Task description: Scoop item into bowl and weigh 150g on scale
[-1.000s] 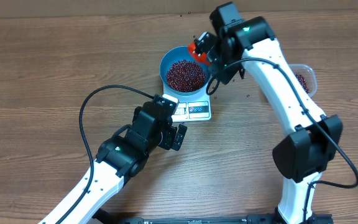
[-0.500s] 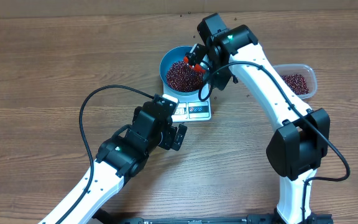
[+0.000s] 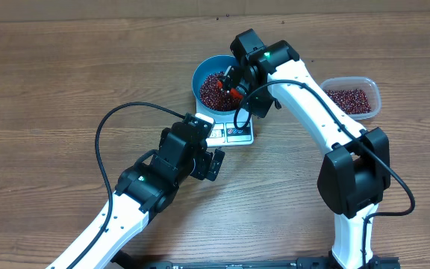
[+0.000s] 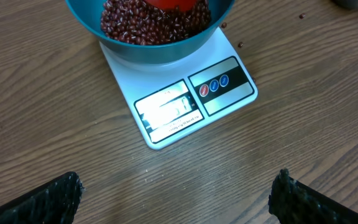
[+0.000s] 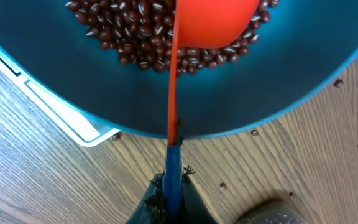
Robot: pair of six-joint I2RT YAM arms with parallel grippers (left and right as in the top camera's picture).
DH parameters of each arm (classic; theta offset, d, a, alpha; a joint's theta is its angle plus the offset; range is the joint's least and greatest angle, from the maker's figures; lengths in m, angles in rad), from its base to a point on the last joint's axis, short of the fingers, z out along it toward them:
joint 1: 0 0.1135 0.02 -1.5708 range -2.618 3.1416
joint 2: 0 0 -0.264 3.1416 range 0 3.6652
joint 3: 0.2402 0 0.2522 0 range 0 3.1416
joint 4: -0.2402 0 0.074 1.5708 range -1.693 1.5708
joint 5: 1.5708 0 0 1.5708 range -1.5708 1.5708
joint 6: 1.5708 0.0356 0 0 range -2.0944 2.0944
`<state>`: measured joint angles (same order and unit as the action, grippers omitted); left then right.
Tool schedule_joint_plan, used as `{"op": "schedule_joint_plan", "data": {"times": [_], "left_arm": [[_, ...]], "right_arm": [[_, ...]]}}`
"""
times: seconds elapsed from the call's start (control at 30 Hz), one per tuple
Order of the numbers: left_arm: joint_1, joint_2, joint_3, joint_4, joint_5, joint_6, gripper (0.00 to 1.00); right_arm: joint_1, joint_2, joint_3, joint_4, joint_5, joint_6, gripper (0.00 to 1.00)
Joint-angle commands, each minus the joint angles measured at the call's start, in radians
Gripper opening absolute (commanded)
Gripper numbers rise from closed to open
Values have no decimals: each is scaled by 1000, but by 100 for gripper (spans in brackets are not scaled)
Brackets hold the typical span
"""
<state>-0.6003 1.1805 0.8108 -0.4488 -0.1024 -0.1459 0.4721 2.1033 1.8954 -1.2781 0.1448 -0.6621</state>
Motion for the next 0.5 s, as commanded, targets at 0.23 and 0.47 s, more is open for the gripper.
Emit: {"op": "schedule_joint_plan", "data": {"times": [0.23,0.47], "left_arm": [[6,4,5,0,-12,12,99],[6,4,5,0,-12,11,100]], "right_arm": [[6,1,-14,-27,-14,-10,4],[6,-3,34,-73,-16,-21,4]]}}
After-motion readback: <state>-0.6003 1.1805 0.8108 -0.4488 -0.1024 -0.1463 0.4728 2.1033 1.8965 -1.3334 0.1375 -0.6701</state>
